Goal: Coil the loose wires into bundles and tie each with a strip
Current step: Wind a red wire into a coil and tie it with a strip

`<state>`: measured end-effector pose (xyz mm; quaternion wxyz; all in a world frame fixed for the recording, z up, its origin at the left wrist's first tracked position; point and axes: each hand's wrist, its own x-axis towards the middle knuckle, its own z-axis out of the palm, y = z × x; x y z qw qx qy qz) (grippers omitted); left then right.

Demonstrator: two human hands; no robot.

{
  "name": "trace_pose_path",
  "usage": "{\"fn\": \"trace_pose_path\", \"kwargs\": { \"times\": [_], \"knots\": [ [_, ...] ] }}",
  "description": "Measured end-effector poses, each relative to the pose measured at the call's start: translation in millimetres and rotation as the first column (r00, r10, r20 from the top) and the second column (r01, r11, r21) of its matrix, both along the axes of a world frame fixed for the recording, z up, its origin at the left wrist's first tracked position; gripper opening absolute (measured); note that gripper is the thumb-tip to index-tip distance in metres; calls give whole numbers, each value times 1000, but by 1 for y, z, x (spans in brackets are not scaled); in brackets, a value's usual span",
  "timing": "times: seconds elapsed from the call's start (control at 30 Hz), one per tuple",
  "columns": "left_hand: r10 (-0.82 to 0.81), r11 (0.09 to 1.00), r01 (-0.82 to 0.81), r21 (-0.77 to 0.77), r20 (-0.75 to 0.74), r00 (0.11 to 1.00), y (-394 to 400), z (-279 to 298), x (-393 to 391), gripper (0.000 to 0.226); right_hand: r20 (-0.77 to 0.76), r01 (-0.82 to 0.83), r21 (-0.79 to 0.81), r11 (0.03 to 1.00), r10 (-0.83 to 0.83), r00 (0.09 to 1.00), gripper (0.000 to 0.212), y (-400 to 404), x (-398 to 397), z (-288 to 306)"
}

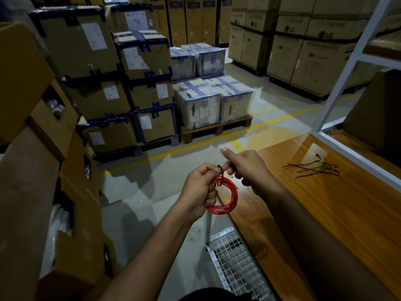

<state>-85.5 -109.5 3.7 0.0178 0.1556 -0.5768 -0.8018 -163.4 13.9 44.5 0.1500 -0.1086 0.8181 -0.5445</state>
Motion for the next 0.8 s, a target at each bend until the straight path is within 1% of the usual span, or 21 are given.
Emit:
{"fn": "trace_pose_path", "kwargs": {
  "times": [0.03, 0.07, 0.1, 0.13, 0.17, 0.23, 0.27, 0.3, 0.33, 0.37, 0.43, 0.47, 0.5, 0.57, 0.6, 0.63, 0.67, 0.7, 0.73, 0.8],
  "knots": [
    [-7, 1000, 7, 0, -7, 1000, 1, 0, 1, 17, 96, -44, -12, 999, 45, 994, 46, 0, -1, -2],
    [-14, 1000, 14, -2, -17, 1000, 1, 0, 1, 19, 153, -90, -31, 995, 94, 984, 38, -1, -3, -4],
    [-19, 1000, 19, -3, -26, 999, 2, 0, 1, 19, 180, -106, -57, 993, 115, 977, 30, -3, -6, -5],
    [-24, 1000, 24, -5, -31, 999, 3, 0, 2, 17, 194, -75, -93, 993, 92, 977, 25, -5, -9, -5],
    [-31, 1000, 31, -7, -32, 999, 5, 1, 2, 15, 211, 0, -139, 990, 29, 977, 22, -8, -15, -7],
    [-50, 999, 50, 2, -30, 998, 8, 0, 3, 13, 269, 196, -225, 954, -133, 954, 20, -13, -26, -9],
    [-56, 998, 56, 14, -31, 998, 10, -1, 3, 13, 294, 265, -242, 933, -190, 937, 22, -14, -30, -10],
    [-57, 998, 58, 28, -31, 998, 12, -2, 3, 13, 308, 288, -231, 929, -211, 928, 25, -14, -32, -12],
    [-54, 998, 55, 43, -31, 998, 13, -3, 3, 13, 319, 263, -193, 945, -193, 928, 29, -13, -31, -13],
    [-52, 997, 54, 61, -34, 998, 13, -3, 3, 12, 337, 189, -137, 972, -134, 932, 34, -9, -29, -14],
    [-52, 995, 56, 84, -47, 998, 13, -4, 2, 11, 397, -23, -34, 999, 35, 917, 44, -1, -22, -13],
    [-56, 995, 60, 83, -53, 997, 12, -4, 2, 11, 414, -107, -28, 994, 109, 904, 43, 2, -18, -13],
    [-62, 995, 66, 79, -56, 997, 12, -4, 2, 13, 410, -143, -59, 988, 155, 899, 37, 3, -16, -13],
    [-72, 994, 76, 79, -50, 996, 15, -6, 2, 14, 340, -96, -158, 983, 145, 929, 24, 3, -13, -14],
    [-74, 992, 77, 97, -40, 996, 17, -7, 1, 16, 256, -64, -180, 982, 110, 960, 22, 4, -13, -14],
    [-75, 987, 78, 137, -29, 997, 19, -7, 1, 19, 130, -46, -165, 985, 68, 989, 23, 6, -13, -15],
    [-76, 978, 79, 193, -24, 997, 21, -7, 0, 21, -29, -36, -127, 991, 33, 999, 25, 7, -13, -16],
    [-79, 963, 83, 255, -23, 997, 23, -6, -1, 23, -189, -21, -83, 996, 5, 982, 25, 9, -15, -18],
    [-84, 947, 87, 308, -24, 996, 24, -4, -2, 25, -315, 4, -44, 999, -18, 949, 24, 12, -16, -19],
    [-83, 933, 82, 349, -13, 996, 28, -2, -5, 29, -462, 67, 13, 998, -53, 885, 29, 17, -20, -23]
  ]
}}
